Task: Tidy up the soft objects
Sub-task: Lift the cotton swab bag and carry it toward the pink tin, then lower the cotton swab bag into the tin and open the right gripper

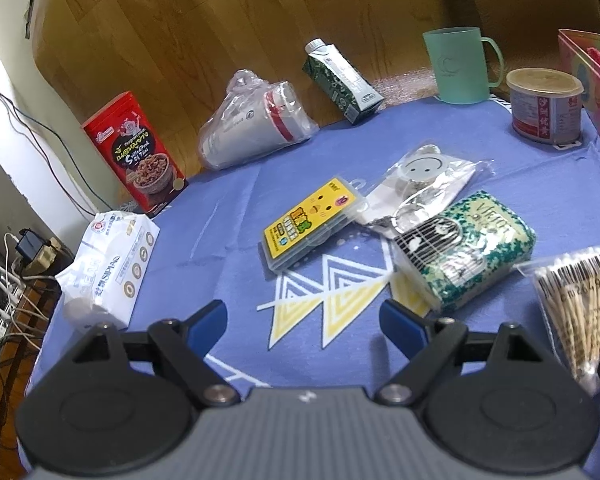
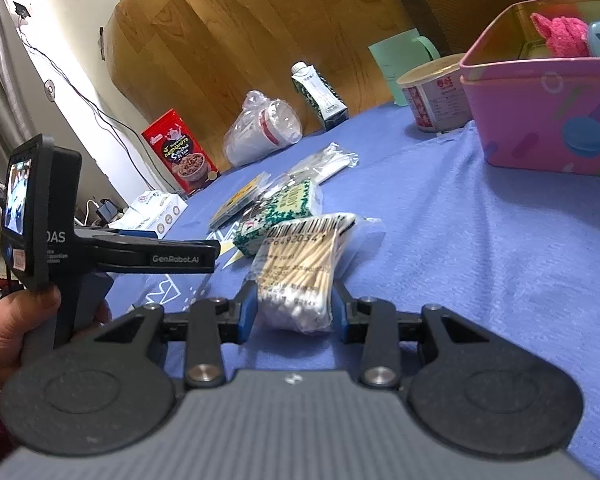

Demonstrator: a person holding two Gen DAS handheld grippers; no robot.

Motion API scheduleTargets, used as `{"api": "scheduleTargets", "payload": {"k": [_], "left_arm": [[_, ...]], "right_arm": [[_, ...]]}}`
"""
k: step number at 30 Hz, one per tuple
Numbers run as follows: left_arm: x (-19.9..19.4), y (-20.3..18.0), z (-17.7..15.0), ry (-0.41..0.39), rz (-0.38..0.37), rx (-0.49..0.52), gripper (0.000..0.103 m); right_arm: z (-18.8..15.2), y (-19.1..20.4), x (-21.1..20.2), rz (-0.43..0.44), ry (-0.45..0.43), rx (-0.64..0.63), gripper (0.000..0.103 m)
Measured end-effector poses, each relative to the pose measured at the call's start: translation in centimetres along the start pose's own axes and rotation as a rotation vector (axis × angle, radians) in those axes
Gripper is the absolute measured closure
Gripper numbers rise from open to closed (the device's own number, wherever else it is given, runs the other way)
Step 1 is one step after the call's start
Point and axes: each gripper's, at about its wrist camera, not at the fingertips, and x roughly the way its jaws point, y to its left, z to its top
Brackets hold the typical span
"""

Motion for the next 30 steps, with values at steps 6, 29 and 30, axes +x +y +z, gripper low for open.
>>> {"api": "scheduleTargets", "payload": {"k": [6,29,30], "left_arm": [[-0.5,-0.5,0.0,-0.008,-0.002,0.009,0.017],[-3.5,-6.4,2.3,0.075,-0.912,-0.109,0.057],[-4.1,-6.5,2.7,0.05,-0.926,-0.1,0.057]], "right_arm": [[-0.1,-0.2,-0.5,-0.019,-0.015,0.006,0.062],[-1.5,-2.4,-5.2,-0.101,-0.119,0.032,0.065],[-1.4,-2.4,-5.5,-0.103,-0.133,0.032,0.065]]}}
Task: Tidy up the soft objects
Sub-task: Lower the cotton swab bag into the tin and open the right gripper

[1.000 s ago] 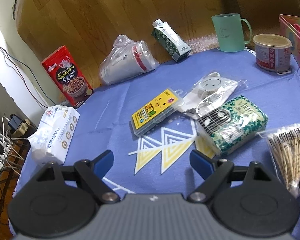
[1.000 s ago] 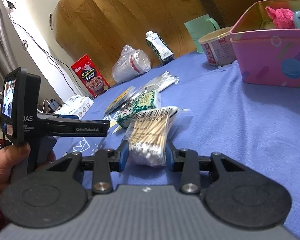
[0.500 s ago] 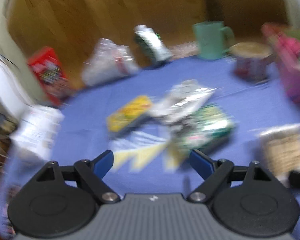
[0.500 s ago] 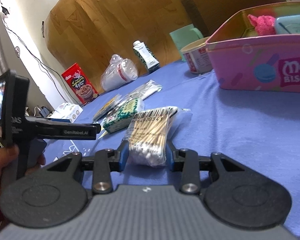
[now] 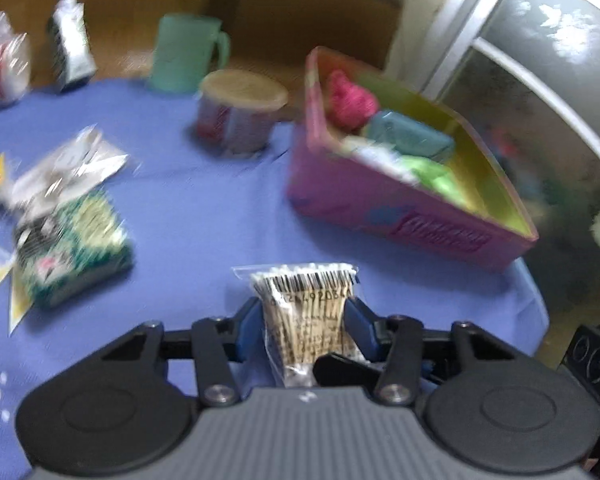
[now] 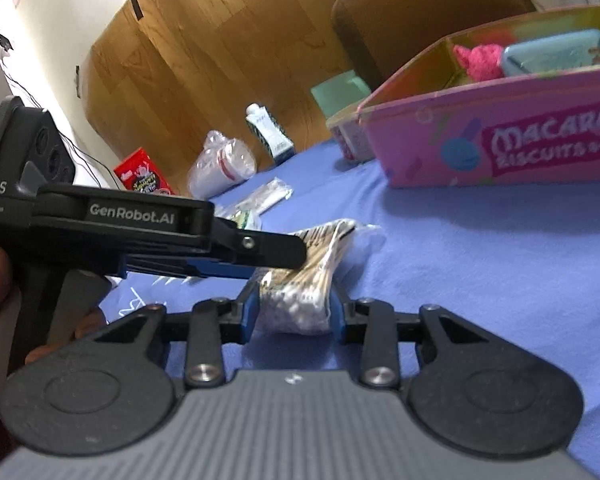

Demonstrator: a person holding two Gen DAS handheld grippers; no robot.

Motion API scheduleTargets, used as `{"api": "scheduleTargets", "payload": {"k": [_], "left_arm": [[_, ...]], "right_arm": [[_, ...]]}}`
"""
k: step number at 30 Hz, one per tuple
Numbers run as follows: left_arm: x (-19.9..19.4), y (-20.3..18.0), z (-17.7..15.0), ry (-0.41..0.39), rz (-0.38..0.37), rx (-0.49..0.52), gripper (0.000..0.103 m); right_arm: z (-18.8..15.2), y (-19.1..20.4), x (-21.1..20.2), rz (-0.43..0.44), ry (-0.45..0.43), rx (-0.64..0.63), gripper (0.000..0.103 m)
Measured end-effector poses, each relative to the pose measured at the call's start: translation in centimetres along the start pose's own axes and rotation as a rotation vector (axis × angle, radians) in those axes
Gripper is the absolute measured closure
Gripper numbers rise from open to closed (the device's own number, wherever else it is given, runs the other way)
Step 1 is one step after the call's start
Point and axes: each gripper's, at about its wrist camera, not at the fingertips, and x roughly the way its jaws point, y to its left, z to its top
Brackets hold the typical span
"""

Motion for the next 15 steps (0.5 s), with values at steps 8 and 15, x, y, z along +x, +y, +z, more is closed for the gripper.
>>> {"api": "scheduleTargets", "payload": {"k": [8,15], "left_arm": [[1.1,-7.3,5.9,-0.125,-0.111,0.179,0.054],[6.4,-11.7,7.2,-0.158,-0.098,0.211,0.037]], "right_arm": [[4.6,-0.6,-4.4,-0.152,-0.251,-0.112,0.065],[7.9,-5.4,-5.1,-0.386,-0.314,-0.087,0.064]]}}
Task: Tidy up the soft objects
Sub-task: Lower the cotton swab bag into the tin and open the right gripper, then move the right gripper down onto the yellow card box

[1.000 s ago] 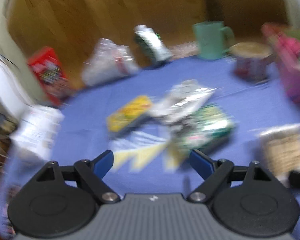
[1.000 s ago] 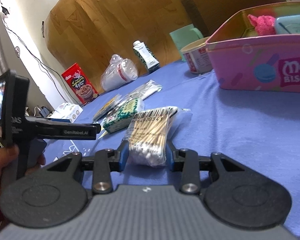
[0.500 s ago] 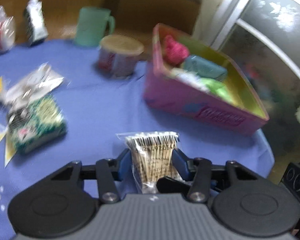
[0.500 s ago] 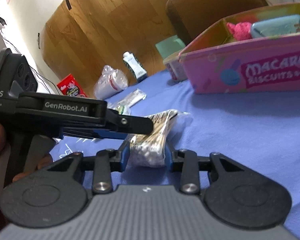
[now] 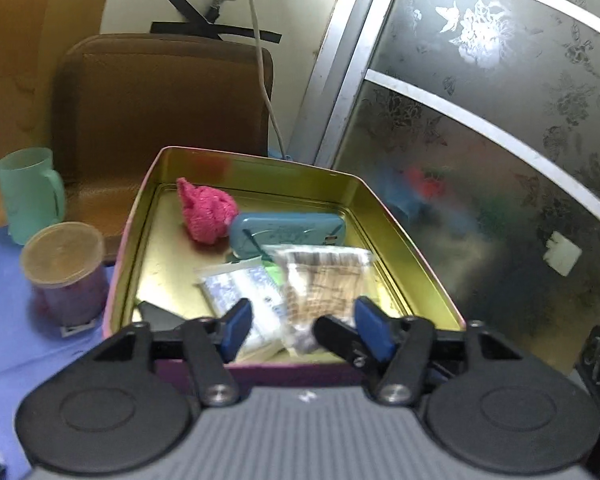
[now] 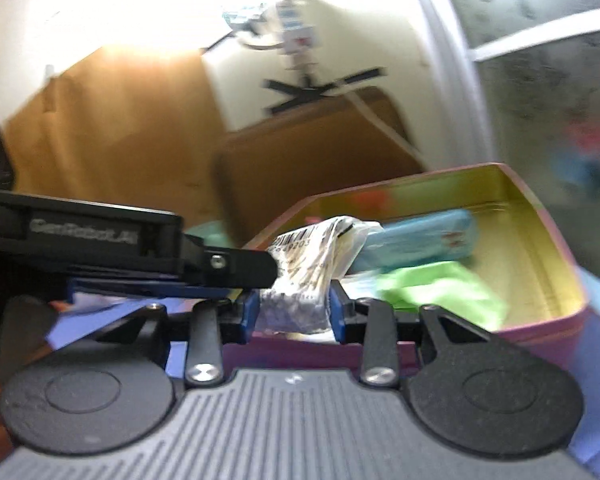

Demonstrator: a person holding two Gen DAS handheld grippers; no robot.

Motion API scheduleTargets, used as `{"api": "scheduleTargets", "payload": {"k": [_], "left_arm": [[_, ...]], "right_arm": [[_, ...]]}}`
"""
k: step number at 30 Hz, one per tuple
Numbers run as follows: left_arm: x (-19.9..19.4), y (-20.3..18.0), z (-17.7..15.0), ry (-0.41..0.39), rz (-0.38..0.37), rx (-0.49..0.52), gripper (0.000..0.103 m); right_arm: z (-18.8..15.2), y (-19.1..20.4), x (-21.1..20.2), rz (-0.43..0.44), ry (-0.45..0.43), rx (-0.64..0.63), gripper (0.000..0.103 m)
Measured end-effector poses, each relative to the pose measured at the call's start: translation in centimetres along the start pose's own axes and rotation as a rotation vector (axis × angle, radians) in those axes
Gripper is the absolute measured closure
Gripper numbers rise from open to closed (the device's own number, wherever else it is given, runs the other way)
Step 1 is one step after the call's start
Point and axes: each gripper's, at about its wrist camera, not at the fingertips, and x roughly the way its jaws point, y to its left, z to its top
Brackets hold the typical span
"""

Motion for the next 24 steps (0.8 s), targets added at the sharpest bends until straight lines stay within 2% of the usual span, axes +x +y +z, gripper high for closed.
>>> {"api": "scheduleTargets", "payload": {"k": [1,4,7,11,14,18,21,24], "left_arm": [[0.7,-0.4,0.0,-0.001,0.025,0.009,0.032],[2.6,-1.7,-0.1,0.015,0.122,0.061,0.031],[2.1,-1.5,0.0,0.014,0.155,0.05,0.027],[-0.6,-0.4,-0.1,-0.034,0.188,0.045,0.028],[-3.1,1.0,-0.9,-0.069,0.234,0.039,0.027],[-7.2,3.8,-4.2,-0.085,0.292,0.041,0.027],[-10.7,6.5,-7.5,-0.088,0.282,0.02,0.027],[-13.9,9.5,-9.9,-0.107,0.315,-0.031,0.027]], "right_arm": [[0.0,-0.6,0.0,-0.031,-0.001,0.002,0.064],[-0.3,-2.6,0.4,-0.133,0.007,0.013,0.06],[-0.2,-3.6,0.0,-0.215,-0.023,0.0,0.046],[-0.5,-3.8,-1.4,-0.23,-0.083,0.02,0.044],[-0.8,-2.6,-2.3,-0.186,-0.127,0.029,0.044],[-1.4,0.9,-2.7,-0.101,-0.154,-0.034,0.044],[-2.5,3.8,-2.2,0.003,-0.101,-0.092,0.044],[-3.7,6.6,-1.0,0.097,-0.02,-0.151,0.044]]}}
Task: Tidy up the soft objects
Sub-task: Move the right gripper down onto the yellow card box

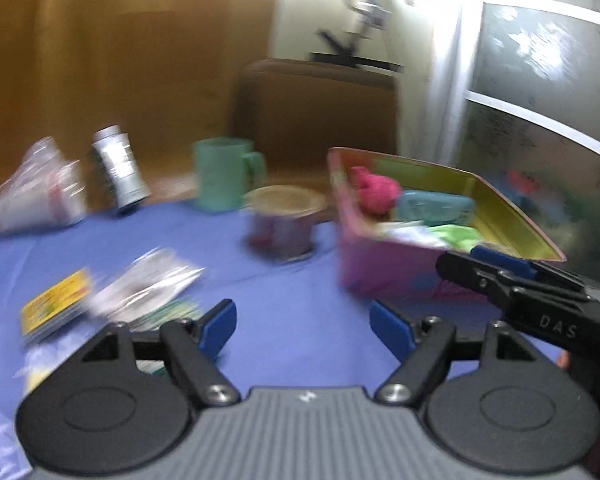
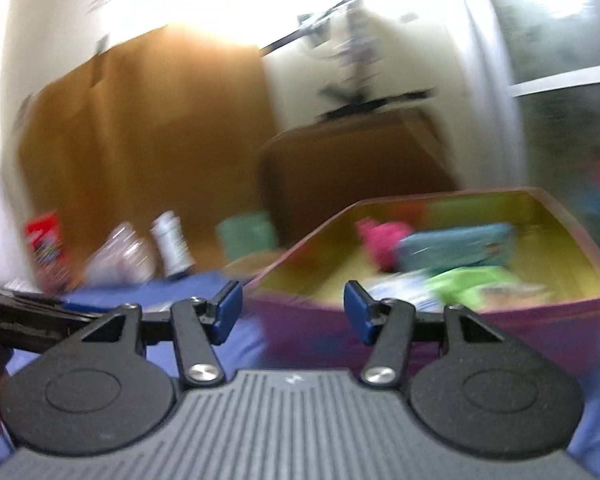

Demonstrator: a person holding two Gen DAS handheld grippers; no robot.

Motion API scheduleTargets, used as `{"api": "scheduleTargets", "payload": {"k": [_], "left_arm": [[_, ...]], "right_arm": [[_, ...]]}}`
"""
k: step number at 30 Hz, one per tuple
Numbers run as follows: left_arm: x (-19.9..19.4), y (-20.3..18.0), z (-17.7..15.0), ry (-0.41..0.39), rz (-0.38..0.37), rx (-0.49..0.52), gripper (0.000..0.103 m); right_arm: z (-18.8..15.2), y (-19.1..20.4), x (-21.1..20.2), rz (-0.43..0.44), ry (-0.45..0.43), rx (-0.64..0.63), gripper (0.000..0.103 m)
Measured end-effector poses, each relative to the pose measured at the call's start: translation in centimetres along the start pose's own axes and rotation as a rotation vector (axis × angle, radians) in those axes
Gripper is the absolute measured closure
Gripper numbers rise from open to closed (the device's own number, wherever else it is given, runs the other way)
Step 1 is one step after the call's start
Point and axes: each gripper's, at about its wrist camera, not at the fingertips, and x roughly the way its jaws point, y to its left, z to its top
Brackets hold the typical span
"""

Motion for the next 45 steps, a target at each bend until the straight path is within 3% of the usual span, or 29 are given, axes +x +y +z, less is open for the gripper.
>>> {"api": "scheduleTargets", "payload": {"k": [6,12,14,20,26,30,39,41,45], "left_arm": [[-2.4,8.1,-2.1,0.014,0.233,-0.128,0.027],[-1.6,14.9,-4.0,0.053,0.347,-0.313,0.029],[-1.9,15.6,-4.8,0.006,0.368,-0.313,0.027],[-3.7,18.2,-5.8,-0.097,0.303,-0.471,0.028],[-4.7,19.9,-6.6,-0.162,0.23,-0.573,0.028],[-5.0,20.2,-6.9,-0.174,0.211,-0.593,0.028],[-5.7,20.9,-7.4,-0.216,0.188,-0.668,0.028],[-5.9,21.1,-7.5,-0.226,0.185,-0.684,0.028],[-6.1,21.3,-7.7,-0.243,0.205,-0.708,0.028]], "right_arm": [[-1.4,4.8,3.8,0.168,0.185,-0.003,0.044],[-0.7,9.4,8.7,0.257,0.303,-0.028,0.044],[-0.2,10.8,10.6,0.278,0.353,-0.021,0.044],[0.8,17.1,15.8,0.387,0.444,-0.135,0.044],[0.8,21.5,23.4,0.374,0.584,-0.194,0.042],[-0.2,22.6,25.8,0.366,0.652,-0.213,0.041],[-0.4,24.0,24.3,0.354,0.606,-0.317,0.047],[-0.5,24.1,23.9,0.333,0.584,-0.352,0.067],[-1.0,24.6,22.6,0.319,0.547,-0.439,0.073]]}}
